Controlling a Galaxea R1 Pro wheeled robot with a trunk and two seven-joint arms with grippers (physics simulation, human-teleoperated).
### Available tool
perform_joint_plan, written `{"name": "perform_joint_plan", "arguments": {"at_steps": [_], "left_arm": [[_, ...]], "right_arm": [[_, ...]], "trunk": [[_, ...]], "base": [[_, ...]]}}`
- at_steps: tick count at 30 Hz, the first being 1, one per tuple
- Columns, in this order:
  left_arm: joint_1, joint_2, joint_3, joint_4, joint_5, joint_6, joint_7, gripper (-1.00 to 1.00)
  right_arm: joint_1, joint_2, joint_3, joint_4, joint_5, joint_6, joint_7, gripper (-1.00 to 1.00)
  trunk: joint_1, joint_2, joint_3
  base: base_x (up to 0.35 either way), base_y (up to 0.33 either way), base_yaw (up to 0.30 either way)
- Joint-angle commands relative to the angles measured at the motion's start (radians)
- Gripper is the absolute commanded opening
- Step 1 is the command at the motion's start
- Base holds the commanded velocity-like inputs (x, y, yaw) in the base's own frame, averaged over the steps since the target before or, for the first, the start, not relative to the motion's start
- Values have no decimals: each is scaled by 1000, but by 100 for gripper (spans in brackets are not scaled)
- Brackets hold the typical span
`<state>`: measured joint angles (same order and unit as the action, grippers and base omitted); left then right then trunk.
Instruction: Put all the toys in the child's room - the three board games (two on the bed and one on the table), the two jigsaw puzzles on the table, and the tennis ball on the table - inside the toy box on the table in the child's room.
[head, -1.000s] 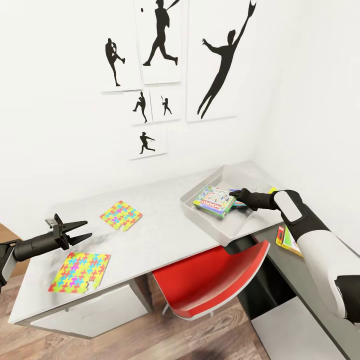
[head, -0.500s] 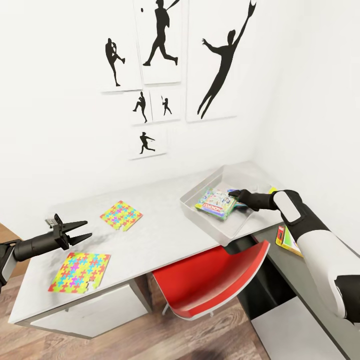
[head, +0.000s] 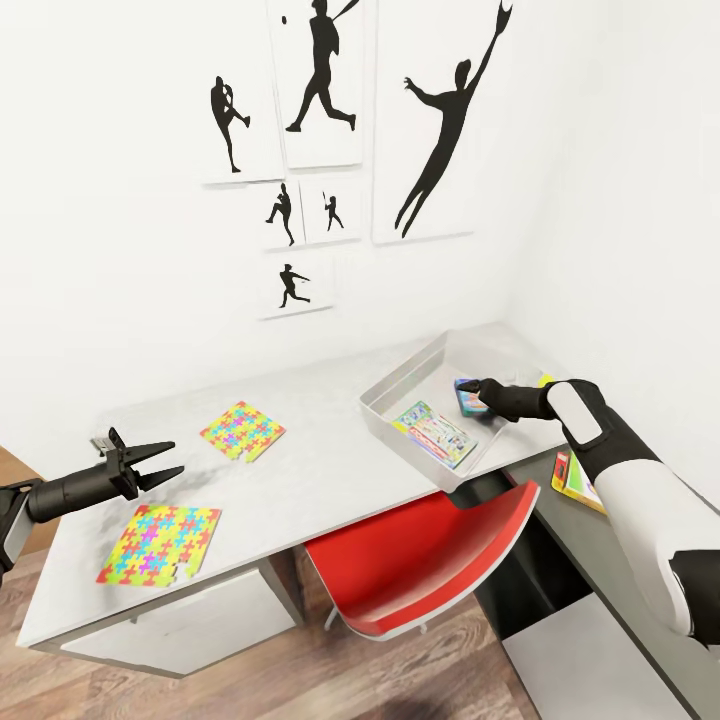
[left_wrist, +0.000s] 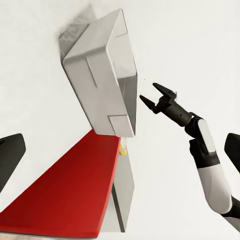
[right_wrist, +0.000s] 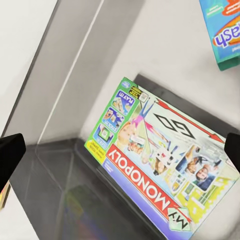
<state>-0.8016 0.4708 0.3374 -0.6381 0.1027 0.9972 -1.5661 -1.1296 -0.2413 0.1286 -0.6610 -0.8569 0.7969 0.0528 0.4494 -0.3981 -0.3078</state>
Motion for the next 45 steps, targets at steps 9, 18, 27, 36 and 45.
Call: {"name": "perform_joint_plan", "arguments": {"at_steps": [9, 18, 27, 36, 45], "left_arm": [[-1, 0, 0, 0, -1, 11, -5, 100], [-1, 0, 0, 0, -1, 11, -5, 100], [-1, 0, 0, 0, -1, 11, -5, 100], [-1, 0, 1, 0, -1, 11, -5, 100], [-1, 0, 1, 0, -1, 11, -5, 100]], "right_arm": [[0, -3, -5, -7, 2, 4, 13, 100], [2, -4, -11, -19, -2, 3, 17, 100], [2, -3, -42, -21, -3, 6, 18, 100], [4, -2, -59, -22, -4, 8, 16, 100], [4, -2, -62, -22, -4, 8, 18, 100]], "trunk": [[1, -2, -2], [1, -2, -2], [1, -2, -2], [1, -2, 6], [1, -2, 21]], "base": [[0, 0, 0], [0, 0, 0], [0, 0, 0], [0, 0, 0], [0, 0, 0]]}}
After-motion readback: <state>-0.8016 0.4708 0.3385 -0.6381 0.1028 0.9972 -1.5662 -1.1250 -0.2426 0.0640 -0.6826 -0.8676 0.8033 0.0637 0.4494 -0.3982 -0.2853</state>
